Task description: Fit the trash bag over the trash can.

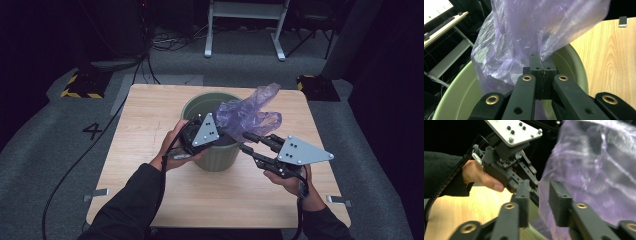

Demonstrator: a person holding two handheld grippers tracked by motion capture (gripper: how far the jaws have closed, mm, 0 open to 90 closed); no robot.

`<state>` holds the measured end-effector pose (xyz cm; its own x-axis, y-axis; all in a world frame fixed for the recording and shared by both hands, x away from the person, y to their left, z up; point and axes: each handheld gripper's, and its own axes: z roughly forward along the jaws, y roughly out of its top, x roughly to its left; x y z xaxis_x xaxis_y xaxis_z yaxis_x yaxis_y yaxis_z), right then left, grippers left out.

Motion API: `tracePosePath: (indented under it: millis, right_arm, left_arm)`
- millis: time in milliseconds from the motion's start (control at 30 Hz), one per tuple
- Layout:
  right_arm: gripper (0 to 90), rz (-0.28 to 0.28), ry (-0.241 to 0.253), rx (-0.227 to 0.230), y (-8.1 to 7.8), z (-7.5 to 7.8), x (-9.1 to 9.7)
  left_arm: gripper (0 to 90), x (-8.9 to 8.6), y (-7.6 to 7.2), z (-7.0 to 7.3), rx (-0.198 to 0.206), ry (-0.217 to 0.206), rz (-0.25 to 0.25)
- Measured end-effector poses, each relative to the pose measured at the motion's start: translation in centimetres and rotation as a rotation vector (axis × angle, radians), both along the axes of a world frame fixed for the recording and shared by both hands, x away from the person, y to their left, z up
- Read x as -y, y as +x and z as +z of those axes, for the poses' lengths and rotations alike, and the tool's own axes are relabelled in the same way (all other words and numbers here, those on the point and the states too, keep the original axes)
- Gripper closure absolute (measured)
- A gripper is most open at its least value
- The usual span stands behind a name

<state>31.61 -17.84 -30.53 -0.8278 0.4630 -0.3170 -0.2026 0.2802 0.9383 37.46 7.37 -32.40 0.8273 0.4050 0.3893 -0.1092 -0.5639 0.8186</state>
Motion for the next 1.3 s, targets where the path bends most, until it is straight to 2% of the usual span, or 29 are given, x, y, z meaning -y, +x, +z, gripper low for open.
tracePosePath:
  millis: [67, 233, 333, 367, 400, 467, 567, 633, 700, 933, 1133, 1233, 1267, 1300]
  right_arm:
    - [59.9, 0.002, -0.011, -0.003, -0.3, -0.4, 0.5]
    - [52.9, -0.009, -0.018, -0.02, -0.8, -0.9, 1.3]
    - [49.2, -0.053, -0.033, -0.01, -1.1, -1.2, 2.2]
    - [45.5, -0.098, -0.031, -0.012, -1.1, -1.3, 2.9]
    - [42.9, -0.111, -0.025, -0.017, -0.9, -1.3, 3.4]
    - [39.8, -0.124, -0.018, -0.021, -0.8, -1.2, 3.8]
    - [26.3, -0.156, -0.019, -0.019, -0.2, -0.5, 4.3]
    - [25.1, -0.16, -0.023, -0.015, -0.1, -0.3, 4.2]
    - [22.0, -0.17, -0.019, 0.01, 0.4, 0.4, 4.1]
    - [20.1, -0.177, -0.027, 0.066, 1.0, 1.3, 3.3]
    - [20.5, -0.1, -0.08, 0.099, 0.8, 1.6, 1.8]
    - [33.4, -0.06, -0.112, 0.106, 0.7, 1.3, 1.1]
    - [50.8, -0.042, -0.134, 0.105, 0.7, 1.2, 0.8]
    - [50.8, -0.042, -0.134, 0.105, 0.7, 1.2, 0.8]
  left_arm:
    - [90.0, -0.3, 0.1, -0.1, -0.001, 0.002, 0.004]
    - [90.0, -1.1, 0.3, -0.3, -0.005, -0.012, 0.013]
    - [90.0, -1.6, 0.2, -0.3, -0.003, -0.01, 0.011]
    - [90.0, -1.9, 0.2, -0.4, -0.009, -0.01, 0.009]
    - [90.0, -2.0, 0.2, -0.5, -0.01, -0.008, 0.007]
    - [90.0, -2.1, 0.2, -0.5, -0.01, -0.002, 0.004]
    - [89.9, -2.3, 0.2, -0.5, -0.014, 0.001, 0.004]
    - [89.9, -2.3, 0.2, -0.6, -0.014, 0.005, 0.005]
    - [89.9, -2.4, 0.3, -0.6, -0.007, 0.012, 0.005]
    - [89.9, -2.7, 0.4, -0.6, -0.02, 0.019, 0.01]
    - [89.9, -3.0, 0.6, -0.6, -0.031, 0.022, 0.008]
    - [89.8, -3.1, 0.6, -0.6, -0.033, 0.023, 0.014]
    - [89.6, -3.1, 0.6, -0.6, -0.033, 0.022, 0.014]
    - [89.6, -3.2, 0.7, -0.6, -0.031, 0.02, 0.017]
